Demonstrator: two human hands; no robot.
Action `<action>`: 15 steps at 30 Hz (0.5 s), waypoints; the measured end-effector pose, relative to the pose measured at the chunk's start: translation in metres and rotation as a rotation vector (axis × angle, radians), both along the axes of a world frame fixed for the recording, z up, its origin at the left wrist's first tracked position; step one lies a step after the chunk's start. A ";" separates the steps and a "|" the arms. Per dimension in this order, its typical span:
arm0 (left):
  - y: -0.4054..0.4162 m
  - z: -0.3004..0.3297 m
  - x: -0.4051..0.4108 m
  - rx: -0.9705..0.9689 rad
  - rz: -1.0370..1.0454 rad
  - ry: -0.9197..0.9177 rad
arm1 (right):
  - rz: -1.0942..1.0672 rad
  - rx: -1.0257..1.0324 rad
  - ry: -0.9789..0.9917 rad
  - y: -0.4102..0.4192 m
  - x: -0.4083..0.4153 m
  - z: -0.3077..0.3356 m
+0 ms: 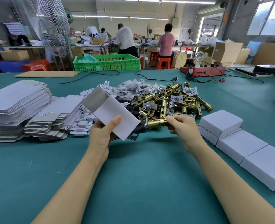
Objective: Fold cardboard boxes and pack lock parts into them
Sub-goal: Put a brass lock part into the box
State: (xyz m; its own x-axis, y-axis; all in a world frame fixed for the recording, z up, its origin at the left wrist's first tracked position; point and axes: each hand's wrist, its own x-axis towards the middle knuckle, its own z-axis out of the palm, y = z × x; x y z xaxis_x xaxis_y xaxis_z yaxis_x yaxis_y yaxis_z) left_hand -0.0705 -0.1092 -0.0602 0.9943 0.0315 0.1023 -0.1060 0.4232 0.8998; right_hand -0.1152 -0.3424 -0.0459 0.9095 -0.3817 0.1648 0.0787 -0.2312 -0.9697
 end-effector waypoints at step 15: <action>-0.028 -0.010 -0.025 0.718 -0.142 -0.317 | 0.268 1.398 -0.078 -0.007 -0.005 0.011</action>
